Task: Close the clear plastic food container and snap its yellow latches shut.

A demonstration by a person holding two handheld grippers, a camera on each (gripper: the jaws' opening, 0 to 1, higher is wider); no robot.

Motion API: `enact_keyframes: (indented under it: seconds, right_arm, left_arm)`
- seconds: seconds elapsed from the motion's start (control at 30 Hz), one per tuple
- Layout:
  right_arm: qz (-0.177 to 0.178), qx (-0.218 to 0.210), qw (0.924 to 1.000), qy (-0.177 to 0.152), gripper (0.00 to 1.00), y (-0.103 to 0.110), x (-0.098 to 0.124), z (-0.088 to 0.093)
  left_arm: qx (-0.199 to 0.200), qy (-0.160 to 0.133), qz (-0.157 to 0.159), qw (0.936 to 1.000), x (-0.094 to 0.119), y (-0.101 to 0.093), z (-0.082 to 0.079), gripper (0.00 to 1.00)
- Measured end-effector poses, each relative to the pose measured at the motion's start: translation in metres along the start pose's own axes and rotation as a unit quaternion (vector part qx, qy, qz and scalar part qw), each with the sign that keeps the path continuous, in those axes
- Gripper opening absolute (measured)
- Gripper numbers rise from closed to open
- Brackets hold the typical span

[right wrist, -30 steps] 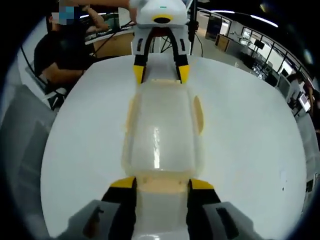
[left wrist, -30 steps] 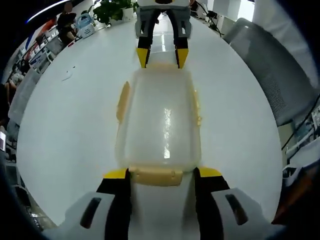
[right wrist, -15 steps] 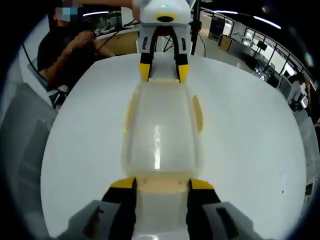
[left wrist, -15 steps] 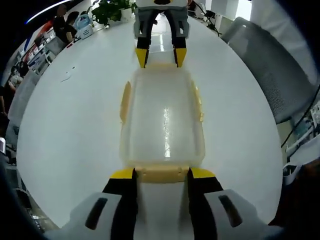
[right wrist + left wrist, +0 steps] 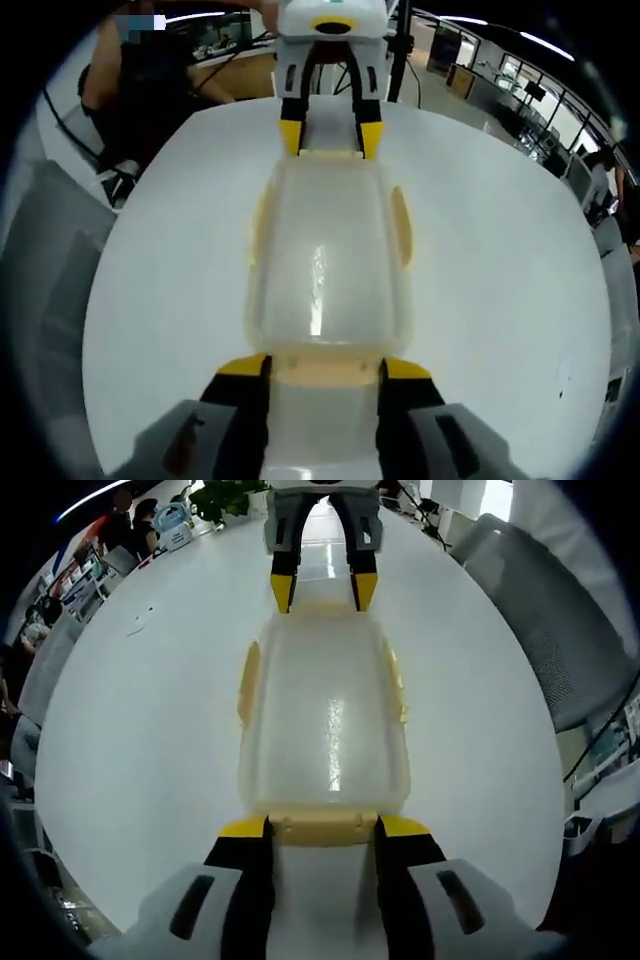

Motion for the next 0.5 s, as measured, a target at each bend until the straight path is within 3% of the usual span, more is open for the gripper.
enact_keyframes:
  seconds: [0.17,0.5]
  right_arm:
    - [0.0,0.002,0.9998,0.021,0.37,-0.0028,-0.0006,-0.0028]
    - [-0.002,0.006,0.9998,0.017,0.34,-0.0022,0.0,-0.0025]
  left_arm:
    - [0.003,0.005,-0.002,1.0,0.0004,-0.0005,0.0004,0.38]
    - [0.013,0.018,-0.015,0.9996,0.0009,-0.0041,0.001,0.37]
Point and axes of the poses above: the point that each gripper's makers call its tool centre point, and the gripper's own axes: x roughly backward along the fingers, y roughly to its left, z roughly out of its underside, the point moved 7 cm from there along x, roughly backward along the fingers, and after that the axes turned 8 degrees about -y, right-handed, at the moved point
